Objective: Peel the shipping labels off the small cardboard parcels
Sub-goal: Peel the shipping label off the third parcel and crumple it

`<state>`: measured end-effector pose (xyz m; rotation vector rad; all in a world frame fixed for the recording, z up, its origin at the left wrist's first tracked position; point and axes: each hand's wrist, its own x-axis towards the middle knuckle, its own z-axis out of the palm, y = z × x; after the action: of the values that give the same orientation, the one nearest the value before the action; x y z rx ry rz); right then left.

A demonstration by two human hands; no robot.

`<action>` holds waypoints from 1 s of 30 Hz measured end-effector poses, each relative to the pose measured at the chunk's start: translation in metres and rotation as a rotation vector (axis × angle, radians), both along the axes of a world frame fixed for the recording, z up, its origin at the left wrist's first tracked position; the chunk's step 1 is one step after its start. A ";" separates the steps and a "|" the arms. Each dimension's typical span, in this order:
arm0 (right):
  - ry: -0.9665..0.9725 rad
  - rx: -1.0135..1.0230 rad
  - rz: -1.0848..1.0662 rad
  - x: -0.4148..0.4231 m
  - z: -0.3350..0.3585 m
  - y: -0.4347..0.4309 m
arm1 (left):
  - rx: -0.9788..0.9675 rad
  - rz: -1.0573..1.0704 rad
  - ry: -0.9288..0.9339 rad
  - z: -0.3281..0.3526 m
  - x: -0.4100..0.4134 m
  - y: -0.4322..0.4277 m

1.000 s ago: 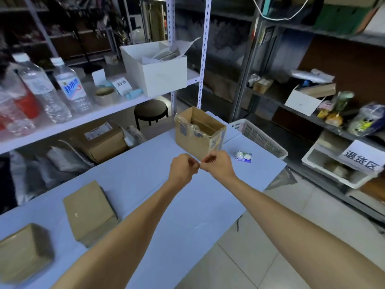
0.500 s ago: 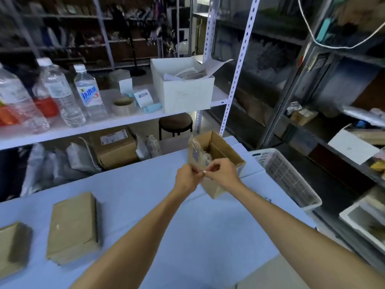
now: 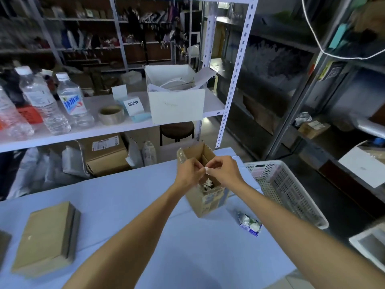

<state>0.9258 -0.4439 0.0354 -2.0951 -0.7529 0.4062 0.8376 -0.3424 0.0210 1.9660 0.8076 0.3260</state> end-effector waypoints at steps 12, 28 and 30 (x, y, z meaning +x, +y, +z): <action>-0.234 -0.205 0.047 0.028 -0.006 0.037 | 0.427 -0.209 0.294 0.005 0.024 0.032; -0.282 -0.212 0.118 0.042 -0.027 0.035 | 0.505 -0.189 0.340 0.015 0.021 0.042; -0.279 -0.207 0.113 0.040 -0.026 0.036 | 0.509 -0.186 0.347 0.013 0.022 0.042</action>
<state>0.9662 -0.4080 0.0089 -2.3399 -1.0329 0.2640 0.8593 -0.3004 0.0343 2.6057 0.8008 0.0795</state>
